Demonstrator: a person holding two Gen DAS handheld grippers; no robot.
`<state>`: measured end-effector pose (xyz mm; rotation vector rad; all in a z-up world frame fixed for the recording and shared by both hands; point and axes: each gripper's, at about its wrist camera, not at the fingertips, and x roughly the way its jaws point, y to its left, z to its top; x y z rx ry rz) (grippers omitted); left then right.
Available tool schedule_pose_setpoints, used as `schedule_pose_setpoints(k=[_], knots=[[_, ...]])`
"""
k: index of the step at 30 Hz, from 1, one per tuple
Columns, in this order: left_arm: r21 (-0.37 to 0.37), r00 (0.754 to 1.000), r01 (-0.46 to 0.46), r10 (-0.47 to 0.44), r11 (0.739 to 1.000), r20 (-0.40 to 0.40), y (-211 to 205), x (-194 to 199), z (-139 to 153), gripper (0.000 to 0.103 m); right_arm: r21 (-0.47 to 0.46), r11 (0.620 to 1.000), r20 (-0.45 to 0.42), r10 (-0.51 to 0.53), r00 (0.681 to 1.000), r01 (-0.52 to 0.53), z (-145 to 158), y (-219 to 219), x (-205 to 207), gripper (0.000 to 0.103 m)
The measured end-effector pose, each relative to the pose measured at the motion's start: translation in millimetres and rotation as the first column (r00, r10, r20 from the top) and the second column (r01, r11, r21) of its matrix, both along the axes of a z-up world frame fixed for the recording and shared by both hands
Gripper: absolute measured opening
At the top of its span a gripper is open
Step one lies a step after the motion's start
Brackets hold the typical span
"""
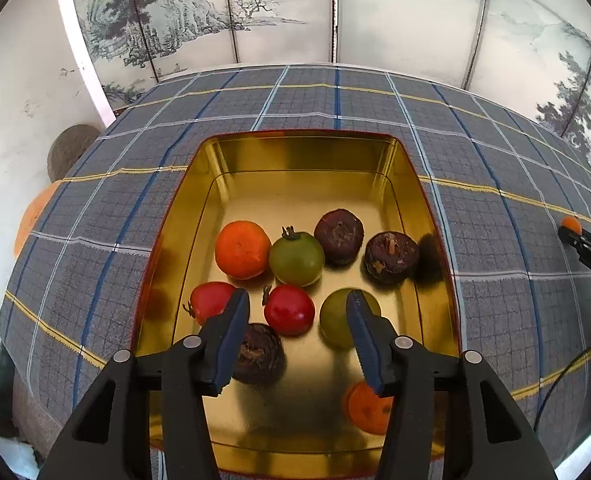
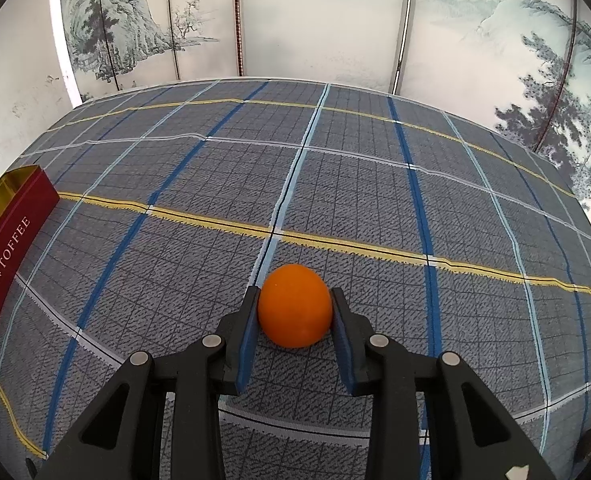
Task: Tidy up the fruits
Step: 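Hold the tangerine in the right tool and move it toward the tin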
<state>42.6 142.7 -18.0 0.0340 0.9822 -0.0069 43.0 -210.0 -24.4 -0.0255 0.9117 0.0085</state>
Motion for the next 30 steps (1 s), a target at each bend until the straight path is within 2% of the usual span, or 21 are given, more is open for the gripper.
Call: schedule_pose_setpoints(k=[5,12,19,24,30], knots=[[-0.038,0.999,-0.008,0.01,0.999,0.036,5,-15,7,0.059,-0.002,1.0,-0.005,-0.021,1.0,0.021,1,1,1,0.031],[0.007,0.989,-0.078,0.077,0.997,0.125,18,-39,22,0.072,0.04,0.999,0.0,-0.004,1.0,0.004,12,17,0,0.03],[0.01,0.979,-0.124,0.121,0.992,0.162,36,-56,32,0.078,0.083,0.989,0.046,0.116,0.992,-0.12,41,67,-6,0.03],[0.014,0.977,-0.147,0.143,0.989,0.16,46,-63,32,0.079,0.098,0.969,0.088,0.221,0.971,-0.229,60,114,-9,0.03],[-0.002,0.977,-0.161,0.16,0.987,0.138,51,-62,28,0.079,0.078,0.959,0.095,0.266,0.959,-0.274,63,139,-12,0.03]])
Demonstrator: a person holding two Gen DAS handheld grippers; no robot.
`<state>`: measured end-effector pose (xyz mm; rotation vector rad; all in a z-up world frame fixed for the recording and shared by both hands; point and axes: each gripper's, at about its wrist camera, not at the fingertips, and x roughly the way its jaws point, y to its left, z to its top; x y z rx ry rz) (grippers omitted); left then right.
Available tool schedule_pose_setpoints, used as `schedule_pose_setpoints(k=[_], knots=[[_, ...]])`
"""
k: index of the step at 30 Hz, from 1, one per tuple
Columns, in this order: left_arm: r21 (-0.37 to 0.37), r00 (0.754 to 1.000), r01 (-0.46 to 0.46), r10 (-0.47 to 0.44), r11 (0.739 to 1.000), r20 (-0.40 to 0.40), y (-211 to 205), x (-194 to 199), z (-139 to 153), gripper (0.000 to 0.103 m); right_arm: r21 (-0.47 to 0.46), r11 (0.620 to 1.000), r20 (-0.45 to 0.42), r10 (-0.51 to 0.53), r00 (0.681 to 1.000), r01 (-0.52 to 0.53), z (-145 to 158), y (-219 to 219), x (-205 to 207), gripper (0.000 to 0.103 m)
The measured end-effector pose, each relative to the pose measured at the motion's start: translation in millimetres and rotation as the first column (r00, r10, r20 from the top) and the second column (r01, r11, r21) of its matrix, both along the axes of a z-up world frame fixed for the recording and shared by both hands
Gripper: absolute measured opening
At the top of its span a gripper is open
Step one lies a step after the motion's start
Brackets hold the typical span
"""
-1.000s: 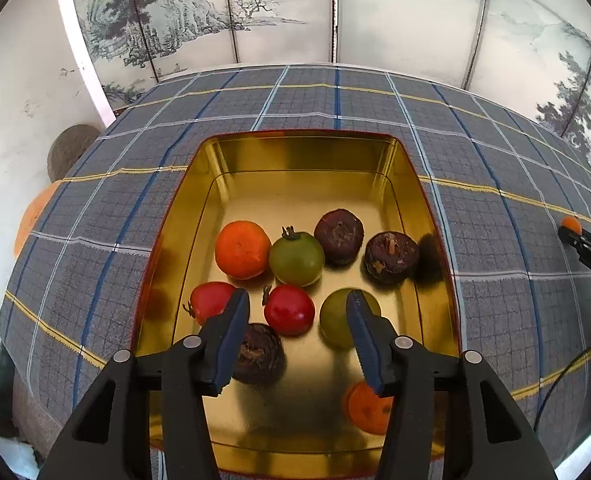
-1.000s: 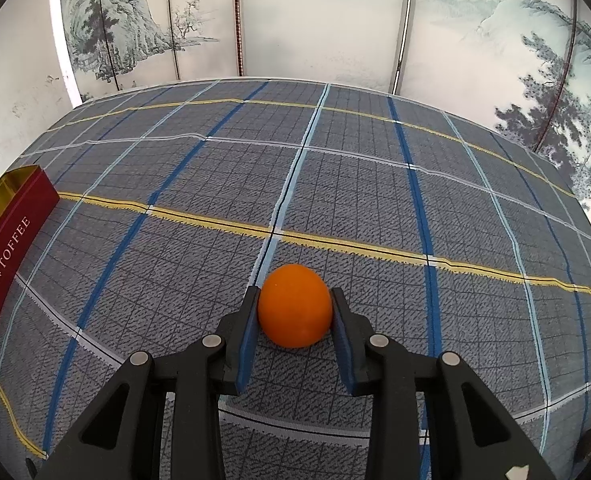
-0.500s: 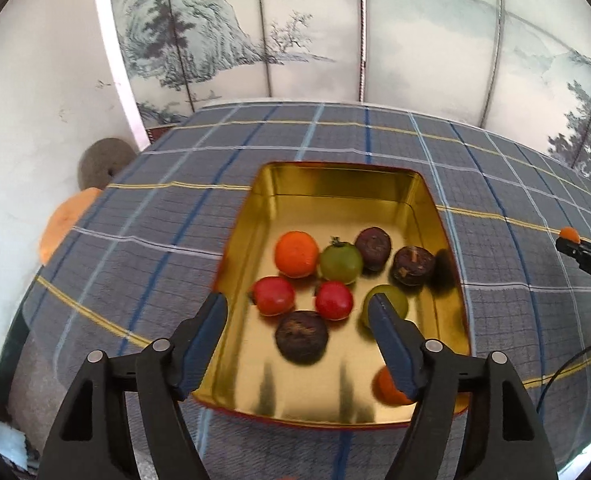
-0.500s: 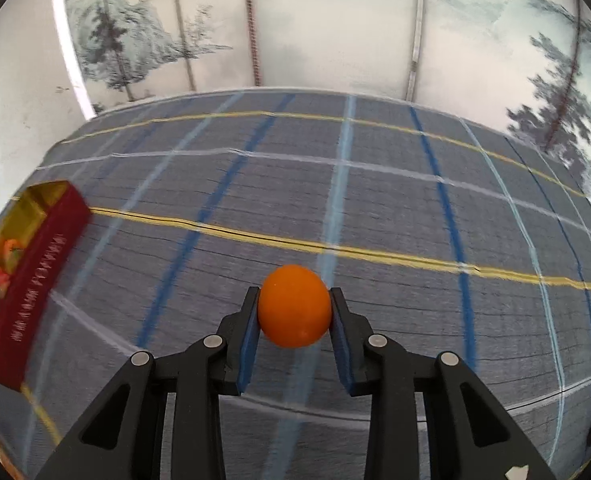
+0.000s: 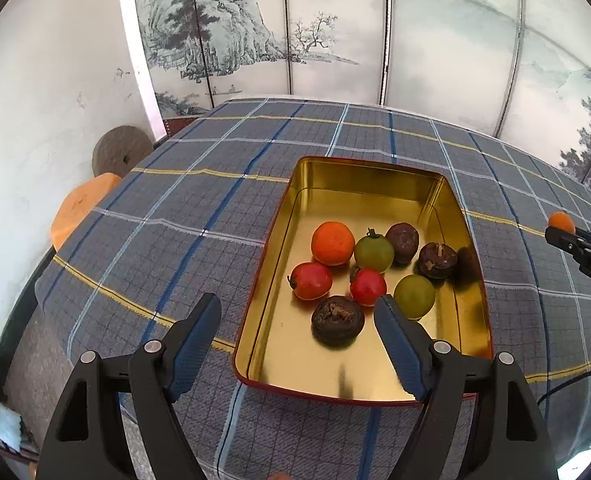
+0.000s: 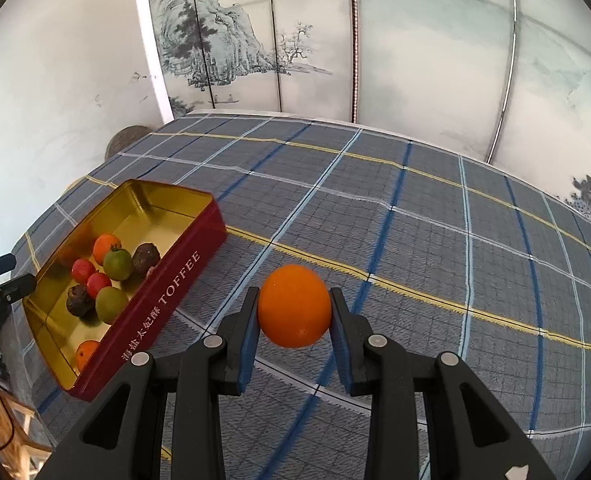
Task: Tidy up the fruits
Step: 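Hold the tangerine in the right tool and move it toward the tin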
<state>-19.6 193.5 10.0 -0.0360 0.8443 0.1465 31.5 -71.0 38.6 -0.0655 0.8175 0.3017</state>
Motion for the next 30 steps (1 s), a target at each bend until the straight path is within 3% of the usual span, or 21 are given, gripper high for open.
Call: schedule_pose_setpoints(k=[19,30], knots=[[-0.014,0.998,-0.004,0.003,1.0,-0.07,-6,12,-16,0.079,-0.041,0.989,-0.071,-0.142,0.987,0.139,-42,-51,2,0.031],[0.004,0.998,0.022,-0.022,1.0,-0.06,-10,12,-17,0.079,-0.079,0.98,-0.101,-0.19,0.977,0.183,-60,-61,6,0.031]])
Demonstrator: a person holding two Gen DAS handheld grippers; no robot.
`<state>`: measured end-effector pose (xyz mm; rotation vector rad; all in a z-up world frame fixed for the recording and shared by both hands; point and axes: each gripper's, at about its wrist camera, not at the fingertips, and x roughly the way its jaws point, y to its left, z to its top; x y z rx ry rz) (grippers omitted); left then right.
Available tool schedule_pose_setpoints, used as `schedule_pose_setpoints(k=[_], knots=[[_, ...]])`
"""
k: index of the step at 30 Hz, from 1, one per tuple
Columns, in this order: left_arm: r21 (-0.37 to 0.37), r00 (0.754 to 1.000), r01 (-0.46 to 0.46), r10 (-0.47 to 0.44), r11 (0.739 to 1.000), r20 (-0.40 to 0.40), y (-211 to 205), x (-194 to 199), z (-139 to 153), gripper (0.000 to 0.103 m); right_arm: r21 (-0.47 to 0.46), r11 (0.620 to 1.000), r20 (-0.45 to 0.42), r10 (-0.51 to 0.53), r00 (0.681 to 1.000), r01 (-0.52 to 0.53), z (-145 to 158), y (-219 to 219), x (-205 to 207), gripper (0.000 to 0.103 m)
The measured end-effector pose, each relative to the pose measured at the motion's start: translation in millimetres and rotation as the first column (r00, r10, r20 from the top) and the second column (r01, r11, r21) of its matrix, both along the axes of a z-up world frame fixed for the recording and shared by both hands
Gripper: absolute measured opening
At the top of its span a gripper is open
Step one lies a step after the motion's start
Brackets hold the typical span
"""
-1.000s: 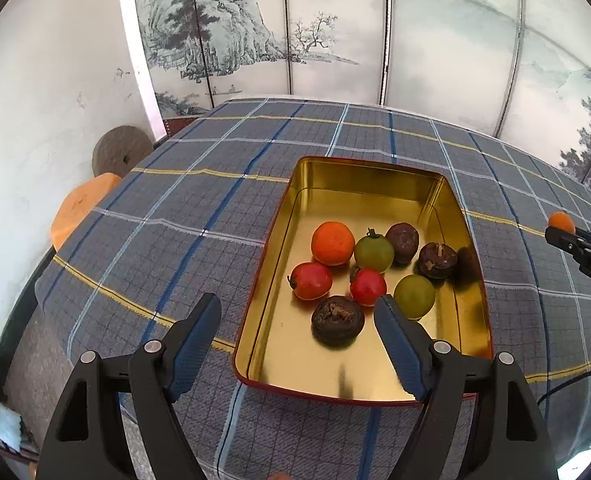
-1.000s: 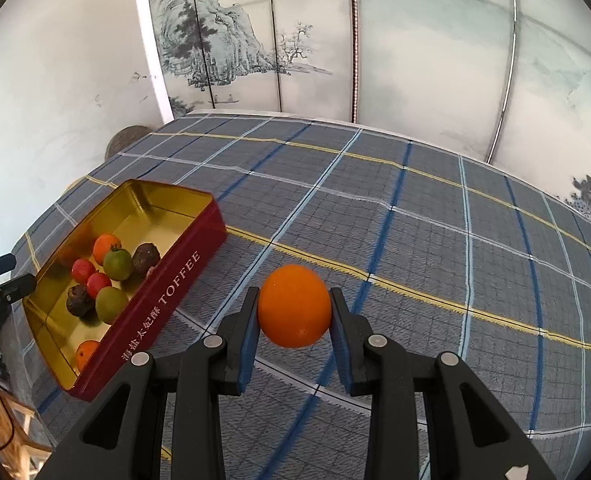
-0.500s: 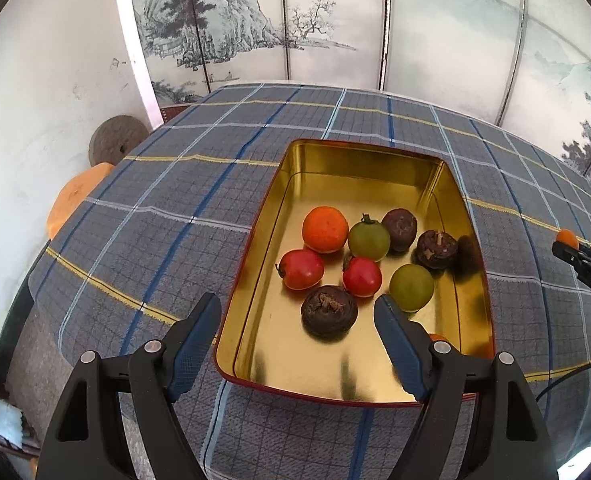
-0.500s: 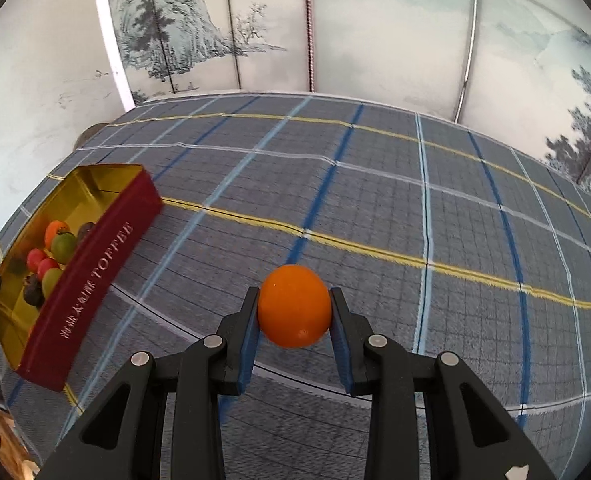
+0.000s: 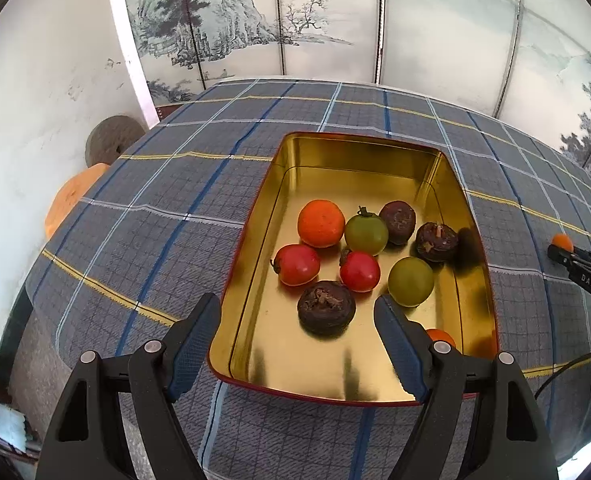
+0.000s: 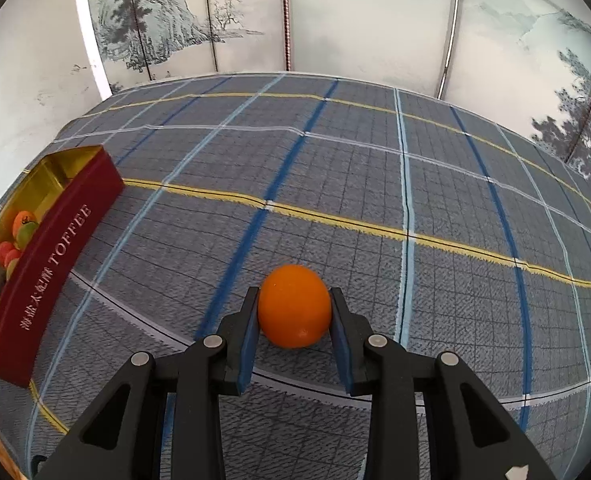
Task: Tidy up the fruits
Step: 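Hold the tangerine in the right tool and move it toward the tin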
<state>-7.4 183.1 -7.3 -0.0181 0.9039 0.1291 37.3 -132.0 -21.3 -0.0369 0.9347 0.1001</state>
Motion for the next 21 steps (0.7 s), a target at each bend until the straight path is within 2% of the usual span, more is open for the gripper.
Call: schedule_pose_setpoints(k=[4,14,21], knots=[[0.013,1.0,-0.003,0.003,1.0,-0.002,-0.2,1.1,-0.1,0.079,-0.002,1.0,-0.004,0.0,1.0,0.0,-2.6,0.1,1.7,0.031],[-0.018,1.0,-0.01,0.01,1.0,-0.018,7.9,-1.1,0.4,0.079,-0.005,1.0,0.005,0.0,1.0,0.0,-4.4,0.8,2.1,0.032],[-0.003,1.0,-0.003,0.003,1.0,-0.029,5.3,-3.4,1.2,0.079,-0.011,1.0,0.018,-0.003,1.0,0.003,-3.5,3.3,1.2,0.033]])
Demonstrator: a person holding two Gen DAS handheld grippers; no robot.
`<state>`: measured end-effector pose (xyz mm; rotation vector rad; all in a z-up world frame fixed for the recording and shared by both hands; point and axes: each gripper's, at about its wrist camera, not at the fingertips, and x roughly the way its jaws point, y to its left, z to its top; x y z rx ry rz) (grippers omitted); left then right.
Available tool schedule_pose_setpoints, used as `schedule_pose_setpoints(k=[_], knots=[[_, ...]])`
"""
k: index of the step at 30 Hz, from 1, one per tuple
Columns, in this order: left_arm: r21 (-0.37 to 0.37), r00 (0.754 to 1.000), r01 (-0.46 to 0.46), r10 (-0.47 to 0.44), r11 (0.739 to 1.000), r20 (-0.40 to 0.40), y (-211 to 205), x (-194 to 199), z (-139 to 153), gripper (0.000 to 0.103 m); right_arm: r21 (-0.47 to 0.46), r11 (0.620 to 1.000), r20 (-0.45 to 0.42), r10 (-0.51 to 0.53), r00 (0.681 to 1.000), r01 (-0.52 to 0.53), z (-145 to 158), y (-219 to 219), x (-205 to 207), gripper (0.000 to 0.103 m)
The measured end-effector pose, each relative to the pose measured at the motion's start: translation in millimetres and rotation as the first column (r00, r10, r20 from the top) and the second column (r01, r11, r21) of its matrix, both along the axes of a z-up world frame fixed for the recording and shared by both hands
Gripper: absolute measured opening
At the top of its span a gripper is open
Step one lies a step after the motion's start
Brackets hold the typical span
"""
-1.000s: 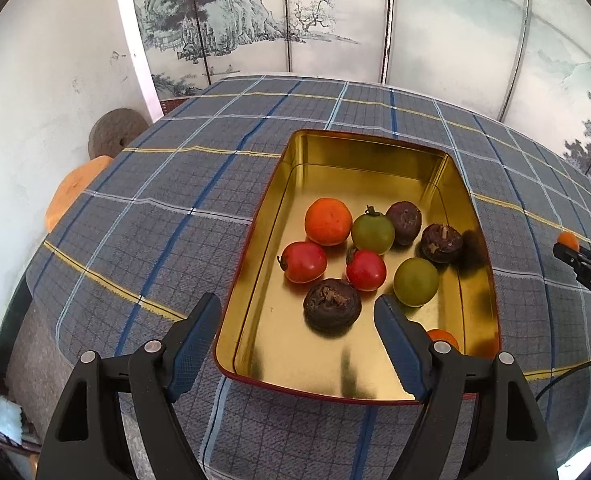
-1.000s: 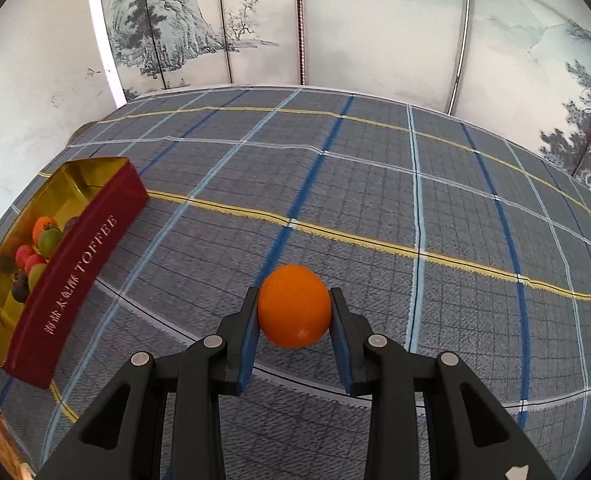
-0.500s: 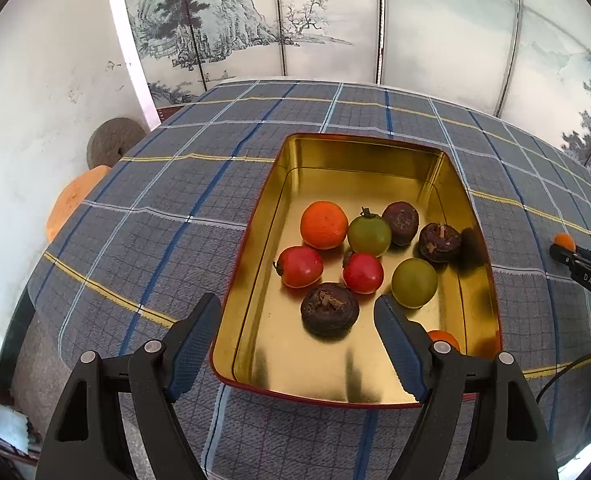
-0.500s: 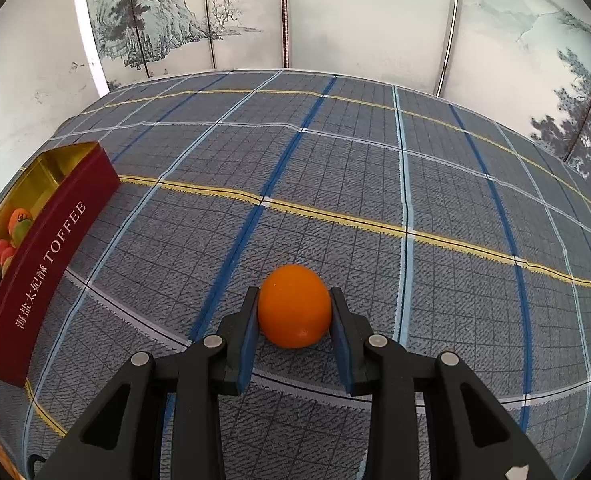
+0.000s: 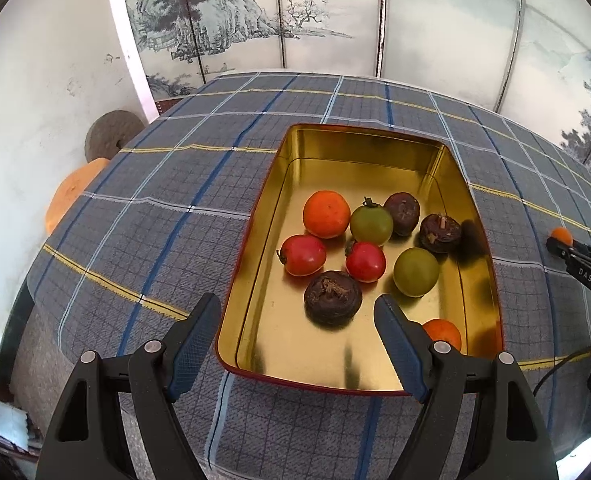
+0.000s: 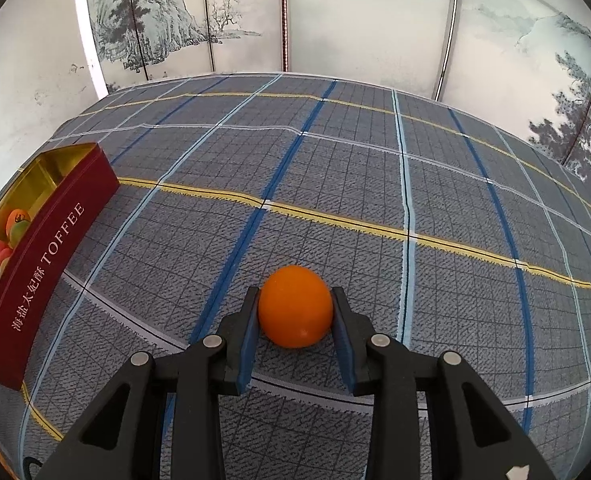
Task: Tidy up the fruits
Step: 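Hold the tangerine in the right tool and move it toward the tin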
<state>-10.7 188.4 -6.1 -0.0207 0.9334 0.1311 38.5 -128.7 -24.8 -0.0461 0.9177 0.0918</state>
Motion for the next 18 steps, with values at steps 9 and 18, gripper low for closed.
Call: schedule_pose_setpoints(k=[9,18], knots=[[-0.012,1.0,-0.012,0.012,1.0,0.003,7,-6,2,0.079,-0.002,1.0,0.005,-0.001,1.0,0.001,-1,2,0,0.032],[-0.018,0.999,-0.046,0.046,0.999,0.016,20,-14,6,0.079,0.001,1.0,-0.011,-0.013,1.0,0.013,-1,1,6,0.031]])
